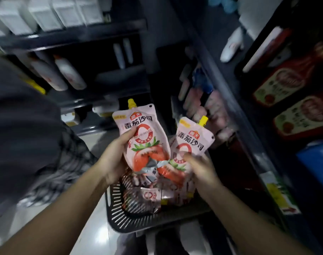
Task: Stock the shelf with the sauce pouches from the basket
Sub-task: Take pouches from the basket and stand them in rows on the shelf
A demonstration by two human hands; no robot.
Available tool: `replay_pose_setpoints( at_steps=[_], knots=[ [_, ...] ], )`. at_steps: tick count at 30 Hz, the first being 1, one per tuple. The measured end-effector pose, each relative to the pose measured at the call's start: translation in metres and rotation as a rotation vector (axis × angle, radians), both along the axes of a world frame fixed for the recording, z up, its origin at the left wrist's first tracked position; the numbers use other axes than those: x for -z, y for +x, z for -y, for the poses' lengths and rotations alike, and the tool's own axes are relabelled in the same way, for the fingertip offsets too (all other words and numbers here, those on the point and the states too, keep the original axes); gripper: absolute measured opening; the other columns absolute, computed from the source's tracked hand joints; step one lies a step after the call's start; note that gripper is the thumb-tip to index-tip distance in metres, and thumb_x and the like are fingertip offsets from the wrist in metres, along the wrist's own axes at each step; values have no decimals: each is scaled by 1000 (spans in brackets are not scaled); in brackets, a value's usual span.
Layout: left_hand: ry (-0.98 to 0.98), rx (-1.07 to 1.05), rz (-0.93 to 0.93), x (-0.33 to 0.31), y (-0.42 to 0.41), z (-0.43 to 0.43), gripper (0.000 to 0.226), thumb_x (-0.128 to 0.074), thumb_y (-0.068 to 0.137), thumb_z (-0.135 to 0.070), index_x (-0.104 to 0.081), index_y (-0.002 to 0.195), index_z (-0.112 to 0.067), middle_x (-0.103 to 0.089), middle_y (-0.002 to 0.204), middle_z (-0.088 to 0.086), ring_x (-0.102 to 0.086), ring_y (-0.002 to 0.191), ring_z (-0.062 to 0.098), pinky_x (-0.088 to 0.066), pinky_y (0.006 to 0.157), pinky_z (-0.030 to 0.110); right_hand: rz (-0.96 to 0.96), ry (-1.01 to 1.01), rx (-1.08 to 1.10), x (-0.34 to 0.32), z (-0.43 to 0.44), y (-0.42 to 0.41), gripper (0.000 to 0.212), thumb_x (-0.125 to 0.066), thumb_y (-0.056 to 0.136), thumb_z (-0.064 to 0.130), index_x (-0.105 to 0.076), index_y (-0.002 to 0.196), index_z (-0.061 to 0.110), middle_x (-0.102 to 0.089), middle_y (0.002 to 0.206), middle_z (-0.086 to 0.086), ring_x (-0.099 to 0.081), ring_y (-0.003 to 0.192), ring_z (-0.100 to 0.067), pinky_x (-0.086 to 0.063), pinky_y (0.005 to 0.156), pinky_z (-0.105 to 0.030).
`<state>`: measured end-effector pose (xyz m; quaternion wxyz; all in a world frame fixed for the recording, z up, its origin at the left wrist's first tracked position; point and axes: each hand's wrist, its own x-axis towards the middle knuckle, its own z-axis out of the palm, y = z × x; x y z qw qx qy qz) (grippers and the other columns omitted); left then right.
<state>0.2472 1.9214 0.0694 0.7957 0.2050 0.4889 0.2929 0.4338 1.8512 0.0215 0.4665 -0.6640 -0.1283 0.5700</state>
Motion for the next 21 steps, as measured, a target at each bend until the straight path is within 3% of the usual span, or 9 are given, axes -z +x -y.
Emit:
replay_pose_setpoints(
  at_steps=[2, 3, 6, 8, 11, 16, 18, 20, 21],
  knots=[
    [-29, -8, 60, -26, 4, -2, 44, -56, 81, -41, -65, 112, -11, -73, 103, 11, -72, 85, 23, -59, 73, 35, -16, 99, -11, -35, -7, 4, 40, -77, 67, 22, -66, 103, 9, -72, 101, -14, -67, 95, -32, -53, 89, -47],
    [-32, -4, 81, -38, 6, -2, 43, -55, 83, -42, -66, 110, -10, -73, 100, 11, -72, 83, 23, -59, 74, 37, -41, 149, -3, -54, -9, 6, 38, -74, 73, 17, -65, 108, 8, -71, 107, -14, -66, 99, -32, -52, 91, -46],
    [35, 75, 142, -78, 12, 1, 39, -53, 84, -41, -70, 98, -10, -75, 93, 12, -73, 79, 24, -58, 75, 39, -44, 254, 13, -106, -5, 6, 32, -67, 82, 12, -64, 113, 8, -72, 107, -11, -68, 98, -28, -56, 83, -38],
    [118, 169, 175, -102, 13, 6, 37, -66, 72, -37, -72, 97, -10, -75, 95, 13, -73, 81, 24, -60, 68, 37, 18, 317, 45, -136, 3, 3, 29, -68, 81, 12, -66, 110, 8, -73, 104, -13, -69, 97, -30, -57, 82, -40],
    [228, 304, 197, -131, 12, 11, 58, -90, 46, -33, -74, 96, -11, -73, 103, 14, -72, 88, 24, -59, 71, 35, 151, 369, 109, -177, 22, -1, 21, -68, 82, 10, -68, 104, 9, -74, 98, -13, -71, 89, -28, -59, 77, -38],
    [401, 354, 263, -174, 16, 25, 36, -66, 71, -16, -66, 106, -7, -75, 93, 10, -73, 78, 20, -59, 64, 30, 387, 464, 153, -240, 70, 10, 18, -72, 79, 15, -69, 96, 14, -75, 92, -2, -71, 83, -16, -57, 68, -26],
    [481, 425, 286, -189, 23, 32, 47, -79, 60, -20, -67, 104, -9, -75, 96, 11, -73, 79, 21, -58, 61, 28, 480, 482, 195, -263, 97, 16, 17, -72, 79, 12, -69, 96, 12, -76, 92, -2, -71, 82, -15, -58, 70, -26],
    [543, 523, 281, -205, 36, 45, 70, -93, 33, -27, -72, 97, -10, -74, 99, 14, -73, 80, 24, -58, 60, 30, 547, 490, 228, -284, 129, 20, 18, -72, 79, 12, -69, 97, 12, -76, 91, -2, -72, 81, -16, -59, 71, -26],
    [559, 577, 287, -214, 45, 54, 71, -94, 26, -27, -74, 91, -11, -74, 96, 15, -73, 77, 25, -58, 59, 31, 571, 493, 244, -295, 146, 20, 17, -72, 79, 14, -69, 95, 14, -76, 89, 1, -73, 81, -15, -59, 71, -26]
  ],
)
